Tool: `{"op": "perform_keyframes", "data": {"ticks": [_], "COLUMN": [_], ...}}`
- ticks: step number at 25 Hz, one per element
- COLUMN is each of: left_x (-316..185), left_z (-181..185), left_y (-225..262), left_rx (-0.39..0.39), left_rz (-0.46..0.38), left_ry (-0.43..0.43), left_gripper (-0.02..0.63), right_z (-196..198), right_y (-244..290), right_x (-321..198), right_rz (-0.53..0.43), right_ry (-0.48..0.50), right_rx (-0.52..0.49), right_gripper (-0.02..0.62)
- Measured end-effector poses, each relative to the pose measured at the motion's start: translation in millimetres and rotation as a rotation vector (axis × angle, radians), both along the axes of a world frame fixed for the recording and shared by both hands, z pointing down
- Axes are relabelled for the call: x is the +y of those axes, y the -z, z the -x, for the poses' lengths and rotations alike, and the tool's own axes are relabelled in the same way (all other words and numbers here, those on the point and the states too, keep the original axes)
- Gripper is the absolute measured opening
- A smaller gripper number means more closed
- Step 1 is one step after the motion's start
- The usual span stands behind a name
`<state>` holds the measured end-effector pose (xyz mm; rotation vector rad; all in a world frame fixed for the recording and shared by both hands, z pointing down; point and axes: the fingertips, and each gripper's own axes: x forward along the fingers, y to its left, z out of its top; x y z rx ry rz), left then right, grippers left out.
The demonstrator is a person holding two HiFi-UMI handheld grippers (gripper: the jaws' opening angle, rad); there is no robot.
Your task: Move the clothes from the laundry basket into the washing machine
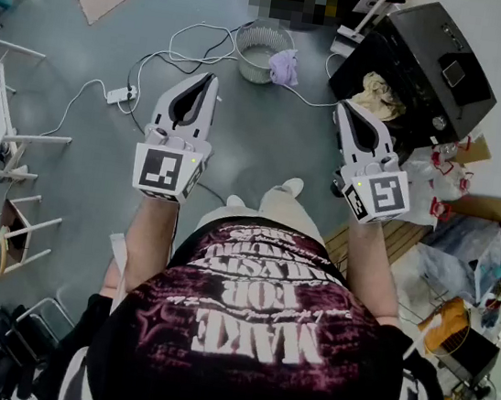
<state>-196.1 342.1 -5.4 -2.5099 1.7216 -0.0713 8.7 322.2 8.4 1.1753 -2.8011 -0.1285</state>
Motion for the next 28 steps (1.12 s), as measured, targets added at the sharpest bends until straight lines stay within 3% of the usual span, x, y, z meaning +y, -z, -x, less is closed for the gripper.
{"op": "perform_keyframes", "data": {"ticks": [16, 28], "left_x": [21, 22], "left_z": [21, 29], "left_y": [0, -20], "left_rx": [0.005, 0.038], "left_rz": [0.001, 0.026], "left_ry": [-0.018, 0.033], "left_gripper": [0.005, 0.005], "right_z": [20, 19], "right_y": [9, 2], "right_x": [22, 19], "right_rz": [0.018, 0.063], "right_ry": [-0.012, 0.013], "right_rx": [-0.037, -0.018], "right_gripper": [0.005, 0.005]}}
